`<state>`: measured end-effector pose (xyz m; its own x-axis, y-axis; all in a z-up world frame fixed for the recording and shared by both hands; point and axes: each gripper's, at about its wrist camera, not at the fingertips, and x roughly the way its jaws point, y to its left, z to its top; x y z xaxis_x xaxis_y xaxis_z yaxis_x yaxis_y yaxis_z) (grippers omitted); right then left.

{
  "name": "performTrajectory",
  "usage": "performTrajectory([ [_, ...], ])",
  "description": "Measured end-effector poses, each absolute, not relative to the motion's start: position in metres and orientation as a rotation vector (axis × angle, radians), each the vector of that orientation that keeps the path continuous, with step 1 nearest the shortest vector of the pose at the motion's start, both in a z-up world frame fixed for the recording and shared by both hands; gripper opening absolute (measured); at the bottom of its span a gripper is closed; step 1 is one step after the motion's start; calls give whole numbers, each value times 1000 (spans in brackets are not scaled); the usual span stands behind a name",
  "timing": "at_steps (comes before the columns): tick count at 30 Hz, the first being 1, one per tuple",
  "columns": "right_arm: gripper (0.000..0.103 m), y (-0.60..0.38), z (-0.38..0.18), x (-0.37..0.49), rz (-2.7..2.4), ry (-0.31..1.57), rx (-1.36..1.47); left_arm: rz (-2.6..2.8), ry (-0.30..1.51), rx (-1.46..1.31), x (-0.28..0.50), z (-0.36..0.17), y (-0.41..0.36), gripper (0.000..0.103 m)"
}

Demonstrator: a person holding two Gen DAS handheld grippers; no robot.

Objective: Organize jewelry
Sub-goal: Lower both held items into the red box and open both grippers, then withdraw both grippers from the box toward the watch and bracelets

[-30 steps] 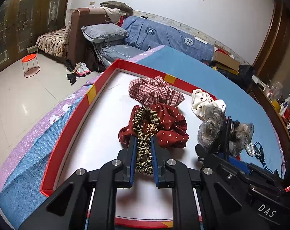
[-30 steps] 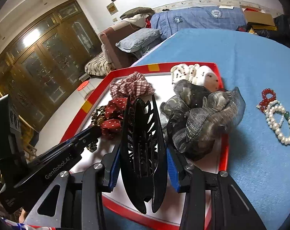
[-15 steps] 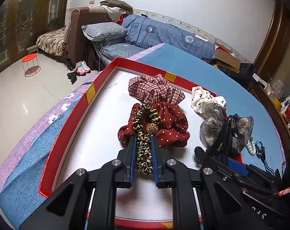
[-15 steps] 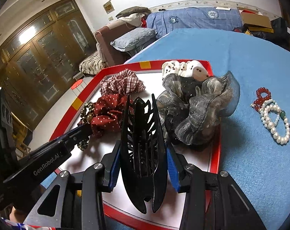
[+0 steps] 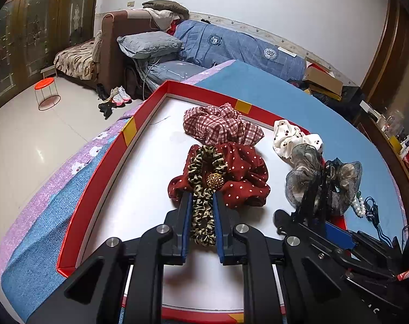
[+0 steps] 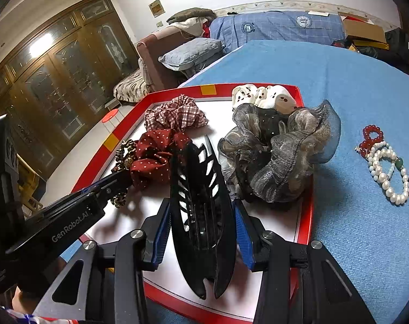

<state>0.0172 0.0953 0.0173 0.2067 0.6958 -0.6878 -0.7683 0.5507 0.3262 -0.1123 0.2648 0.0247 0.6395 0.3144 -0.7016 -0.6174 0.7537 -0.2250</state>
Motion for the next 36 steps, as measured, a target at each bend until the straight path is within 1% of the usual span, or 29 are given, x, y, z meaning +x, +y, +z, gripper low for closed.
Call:
performTrajectory([
  [3,54,94,19,16,1022,893,-94,556,694,-482,-113,24,266,17],
  [6,55,92,20,16,1032,891,-88,558,690,-483,-113,25,266,24],
  [8,55,91,22,16,1034,886,-83,562,678,-477,-114,26,266,34],
  [10,55,88,25,16,1037,877,-71,570,661,-463,-117,29,263,40],
  [14,55,81,28,15,1041,872,-43,580,633,-432,-120,35,256,41],
  [17,55,76,32,15,1045,875,-17,572,621,-419,-122,37,249,46],
  [21,55,62,43,10,1053,854,19,572,593,-391,-125,43,238,48],
  [23,55,54,47,10,1060,853,48,570,580,-381,-126,47,232,50],
  [29,55,25,57,15,1057,846,115,539,554,-346,-126,58,211,50],
  [36,55,-15,63,32,1021,835,185,454,565,-262,-114,63,162,50],
])
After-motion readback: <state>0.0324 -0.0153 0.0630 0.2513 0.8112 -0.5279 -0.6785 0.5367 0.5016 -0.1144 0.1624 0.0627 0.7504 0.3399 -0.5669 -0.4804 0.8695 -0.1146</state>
